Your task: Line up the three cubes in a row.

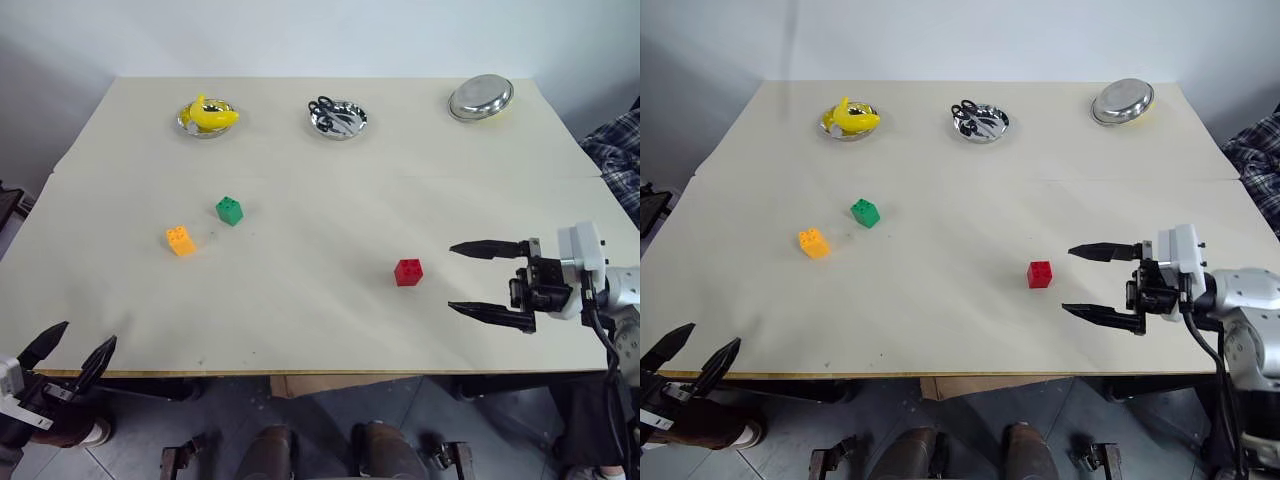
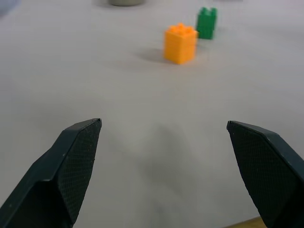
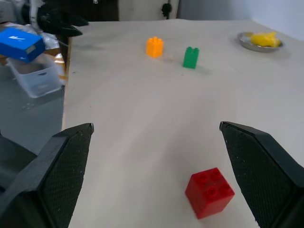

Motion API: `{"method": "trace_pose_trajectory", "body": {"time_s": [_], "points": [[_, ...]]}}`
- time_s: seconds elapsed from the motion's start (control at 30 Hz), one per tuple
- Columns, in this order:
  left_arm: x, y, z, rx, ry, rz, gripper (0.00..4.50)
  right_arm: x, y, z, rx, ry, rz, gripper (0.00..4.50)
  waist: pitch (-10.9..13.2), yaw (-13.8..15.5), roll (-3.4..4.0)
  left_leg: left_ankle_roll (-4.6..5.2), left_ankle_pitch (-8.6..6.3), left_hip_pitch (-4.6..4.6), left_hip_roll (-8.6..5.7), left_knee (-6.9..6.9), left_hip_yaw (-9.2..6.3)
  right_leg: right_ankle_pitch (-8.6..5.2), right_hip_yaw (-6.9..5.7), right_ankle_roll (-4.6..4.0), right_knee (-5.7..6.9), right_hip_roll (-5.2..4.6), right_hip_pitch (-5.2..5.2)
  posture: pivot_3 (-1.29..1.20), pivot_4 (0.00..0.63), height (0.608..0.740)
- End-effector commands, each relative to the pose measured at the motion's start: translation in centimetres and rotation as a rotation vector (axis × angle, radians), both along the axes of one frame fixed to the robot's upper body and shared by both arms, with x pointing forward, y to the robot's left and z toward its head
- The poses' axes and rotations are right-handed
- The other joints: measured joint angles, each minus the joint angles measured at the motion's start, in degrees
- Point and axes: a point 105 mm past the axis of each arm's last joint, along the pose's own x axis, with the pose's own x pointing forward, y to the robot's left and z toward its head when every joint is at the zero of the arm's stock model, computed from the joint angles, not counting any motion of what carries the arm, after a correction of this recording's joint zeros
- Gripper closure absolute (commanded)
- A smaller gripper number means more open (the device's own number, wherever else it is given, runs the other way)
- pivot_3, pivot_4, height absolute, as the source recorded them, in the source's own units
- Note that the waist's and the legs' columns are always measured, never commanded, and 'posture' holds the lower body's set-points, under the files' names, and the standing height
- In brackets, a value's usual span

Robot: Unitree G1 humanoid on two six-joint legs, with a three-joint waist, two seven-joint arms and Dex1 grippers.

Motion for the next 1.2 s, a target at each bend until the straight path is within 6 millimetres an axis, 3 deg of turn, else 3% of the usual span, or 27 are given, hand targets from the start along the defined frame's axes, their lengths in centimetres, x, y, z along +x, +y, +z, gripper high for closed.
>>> {"method": "trace_pose_trajectory", "body": {"time_s": [0.03,0.13,0.33,0.5,0.6,0.77,1.03,1.2], "points": [[1.7,-0.4,1.7,0.029,-0.066,-0.020,0.00,-0.5,-0.6,0.7,-0.022,-0.040,-0.021,0.04,0.00,-0.05,0.00,0.00,0.00,0.01,0.00,0.00,0.00,0.00,0.00,0.00,-0.04,0.00,0.02,0.00,0.150,0.740],[4.1,-1.9,2.8,0.030,-0.075,-0.107,0.00,-0.4,-0.9,0.2,-0.036,-0.024,-0.033,0.04,-0.01,-0.09,-0.01,0.00,0.01,0.03,0.00,0.00,0.00,0.00,0.00,0.00,-0.04,0.00,0.03,0.00,0.150,0.740],[10.9,-7.2,7.1,0.086,-0.099,-0.283,0.00,0.0,-0.2,-0.7,-0.036,-0.005,-0.031,0.04,-0.01,-0.04,-0.03,-0.01,0.03,0.00,-0.03,0.01,-0.01,0.03,-0.02,0.05,0.17,0.00,-0.07,0.00,0.150,0.740],[16.4,-10.5,9.6,0.149,0.022,-0.309,0.00,0.2,0.6,-0.6,-0.015,-0.004,-0.027,0.04,0.00,-0.13,-0.05,-0.04,0.06,-0.09,-0.09,0.04,0.00,0.04,-0.02,0.07,0.58,0.02,-0.28,0.00,0.150,0.740],[18.9,-11.5,10.1,0.209,0.077,-0.324,0.00,0.2,0.8,-0.5,-0.013,-0.001,-0.023,0.04,0.00,-0.32,-0.05,-0.04,0.06,-0.08,-0.11,0.03,0.05,0.05,0.00,0.09,0.63,0.06,-0.31,0.00,0.150,0.740],[23.7,-11.1,8.9,0.280,0.285,-0.213,0.00,-0.2,1.4,-0.2,-0.005,-0.006,-0.021,0.04,0.03,-0.02,-0.12,-0.08,0.08,-0.16,-0.09,0.07,0.04,0.05,-0.03,0.11,0.66,0.25,-0.36,0.00,0.150,0.740],[25.2,-13.5,8.1,0.284,0.431,-0.308,0.00,-1.5,2.0,0.1,0.011,-0.008,-0.027,0.04,0.13,0.08,-0.27,-0.06,0.07,-0.24,-0.12,0.09,0.01,0.08,-0.05,0.16,0.67,0.22,-0.42,0.00,0.150,0.740],[25.6,-13.2,7.9,0.296,0.469,-0.280,0.00,-1.9,2.3,0.1,0.019,-0.009,-0.029,0.04,0.19,0.01,-0.38,-0.07,0.08,-0.25,-0.10,0.10,0.02,0.08,-0.05,0.16,0.67,0.23,-0.44,0.00,0.150,0.740]]}}
